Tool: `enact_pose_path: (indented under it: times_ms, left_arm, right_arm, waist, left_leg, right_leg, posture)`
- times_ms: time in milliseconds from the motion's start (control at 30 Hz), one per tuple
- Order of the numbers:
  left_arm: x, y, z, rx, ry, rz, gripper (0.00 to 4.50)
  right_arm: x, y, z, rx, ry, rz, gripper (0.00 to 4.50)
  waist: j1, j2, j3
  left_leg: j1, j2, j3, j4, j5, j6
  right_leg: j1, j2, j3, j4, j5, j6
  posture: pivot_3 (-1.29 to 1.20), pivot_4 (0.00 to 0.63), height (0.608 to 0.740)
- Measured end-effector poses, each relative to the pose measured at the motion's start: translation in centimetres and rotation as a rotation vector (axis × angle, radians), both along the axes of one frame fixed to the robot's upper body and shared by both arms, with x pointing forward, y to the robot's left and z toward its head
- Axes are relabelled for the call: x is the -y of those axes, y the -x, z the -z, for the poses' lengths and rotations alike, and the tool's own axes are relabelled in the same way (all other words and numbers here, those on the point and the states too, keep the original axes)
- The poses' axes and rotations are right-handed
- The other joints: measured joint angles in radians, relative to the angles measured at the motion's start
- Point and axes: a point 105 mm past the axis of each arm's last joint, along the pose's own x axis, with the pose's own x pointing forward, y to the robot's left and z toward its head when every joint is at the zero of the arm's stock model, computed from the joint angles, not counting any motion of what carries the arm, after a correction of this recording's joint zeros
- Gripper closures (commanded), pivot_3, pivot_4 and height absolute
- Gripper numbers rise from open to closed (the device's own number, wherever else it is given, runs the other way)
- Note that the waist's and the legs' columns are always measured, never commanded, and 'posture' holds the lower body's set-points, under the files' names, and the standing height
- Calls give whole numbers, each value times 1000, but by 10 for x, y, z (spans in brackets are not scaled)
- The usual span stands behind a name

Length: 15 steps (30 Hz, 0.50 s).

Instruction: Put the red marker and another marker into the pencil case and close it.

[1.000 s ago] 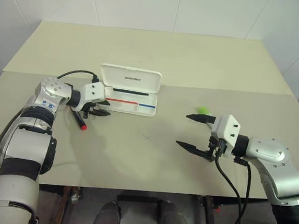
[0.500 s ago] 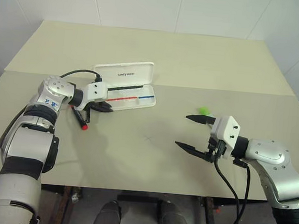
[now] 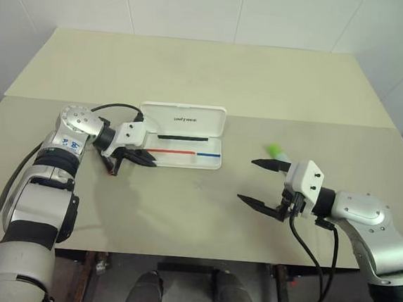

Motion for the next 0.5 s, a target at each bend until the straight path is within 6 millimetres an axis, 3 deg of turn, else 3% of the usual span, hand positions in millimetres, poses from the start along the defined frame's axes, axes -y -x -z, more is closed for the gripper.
enact_pose_path:
  times_ms: [233, 500]
  left_arm:
    - [7, 26, 4, -35, 12, 2, 4474]
    - [29, 54, -1, -93, 8, 30, 4474]
  right_arm:
    - [17, 10, 7, -37, 19, 33, 0]
    - [15, 11, 7, -38, -1, 32, 0]
  waist:
    - [-2, 0, 0]
    - [0, 0, 0]
  left_leg:
    - [0, 0, 0, 0, 0, 0]
    - [2, 0, 0, 2, 1, 1]
  right_leg:
    - [0, 0, 0, 1, 0, 0]
    - [1, 0, 1, 1, 0, -1]
  posture:
    - [0, 150, 740]
    - [0, 150, 740]
